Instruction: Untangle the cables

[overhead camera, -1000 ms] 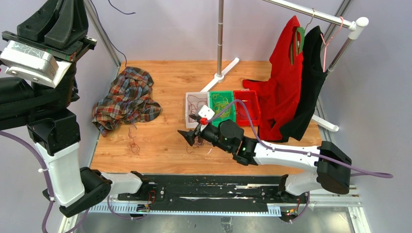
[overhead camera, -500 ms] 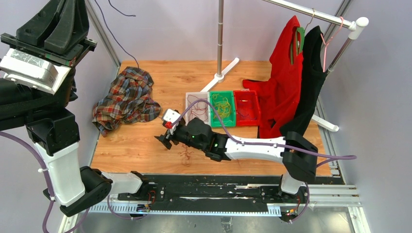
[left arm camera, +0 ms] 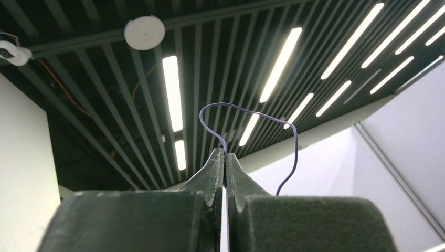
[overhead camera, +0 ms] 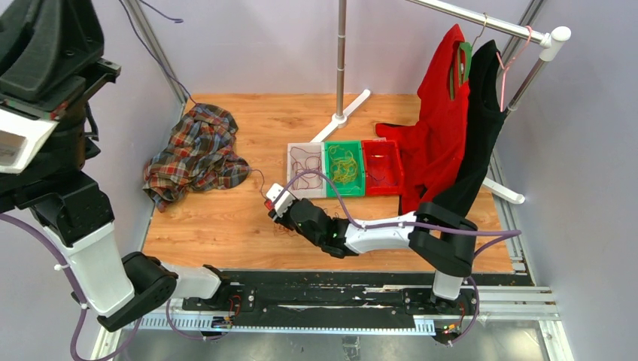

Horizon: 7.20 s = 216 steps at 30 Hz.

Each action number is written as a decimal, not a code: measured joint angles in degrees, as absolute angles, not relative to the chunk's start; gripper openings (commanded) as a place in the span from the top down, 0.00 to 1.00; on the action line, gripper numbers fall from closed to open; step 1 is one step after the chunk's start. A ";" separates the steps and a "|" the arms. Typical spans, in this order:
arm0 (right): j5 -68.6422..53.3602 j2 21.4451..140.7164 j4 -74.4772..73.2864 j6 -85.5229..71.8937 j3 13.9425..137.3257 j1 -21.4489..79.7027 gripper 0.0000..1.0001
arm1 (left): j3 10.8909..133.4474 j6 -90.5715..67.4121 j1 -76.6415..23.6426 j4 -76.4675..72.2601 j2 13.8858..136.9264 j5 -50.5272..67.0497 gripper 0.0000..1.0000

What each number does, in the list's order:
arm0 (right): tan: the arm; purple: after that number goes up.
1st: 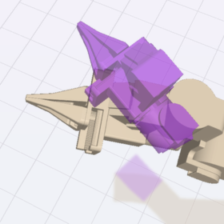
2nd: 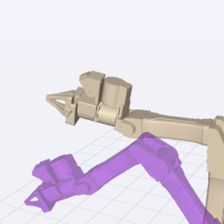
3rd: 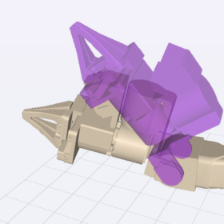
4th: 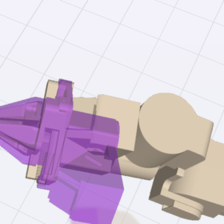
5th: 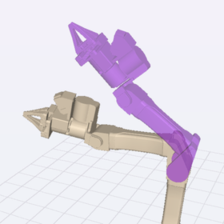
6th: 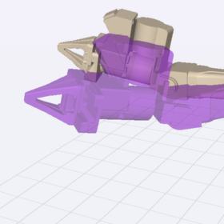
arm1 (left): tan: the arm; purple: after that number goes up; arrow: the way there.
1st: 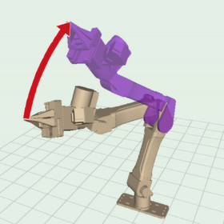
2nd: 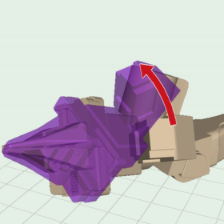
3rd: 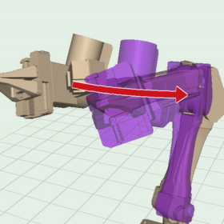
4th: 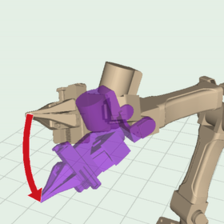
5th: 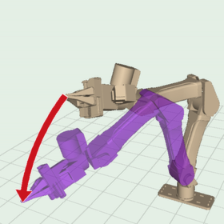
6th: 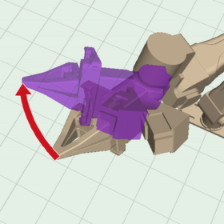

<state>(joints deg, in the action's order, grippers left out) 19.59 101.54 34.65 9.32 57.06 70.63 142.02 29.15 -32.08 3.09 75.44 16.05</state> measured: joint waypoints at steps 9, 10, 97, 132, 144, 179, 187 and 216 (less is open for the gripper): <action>22.81 104.68 37.36 8.14 49.21 68.84 0.70 | 145.69 30.06 -32.08 -1.63 76.34 15.62 1.00; 23.03 104.66 37.91 7.90 48.45 68.75 0.69 | 145.95 30.46 -32.08 -2.31 76.44 15.35 0.99; 9.02 66.22 15.11 8.32 58.57 35.40 0.53 | 124.84 21.80 -38.83 12.47 93.54 27.99 1.00; 9.67 68.03 18.13 5.32 57.36 20.27 0.67 | 119.48 20.51 -38.87 4.19 97.76 26.06 1.00; 7.60 65.58 18.63 3.55 56.82 17.47 0.74 | 114.08 20.53 -38.87 2.26 98.15 25.69 1.00; -0.67 66.76 16.27 0.84 65.19 17.47 0.80 | 109.82 19.16 -37.95 -3.46 95.48 22.83 1.00; -0.56 66.76 16.51 -1.52 56.99 17.47 0.56 | 112.64 16.10 -38.24 -3.11 97.56 24.97 1.00; 19.42 55.75 8.62 -5.89 46.81 17.47 0.48 | 106.91 20.69 -40.73 3.92 117.60 18.83 1.00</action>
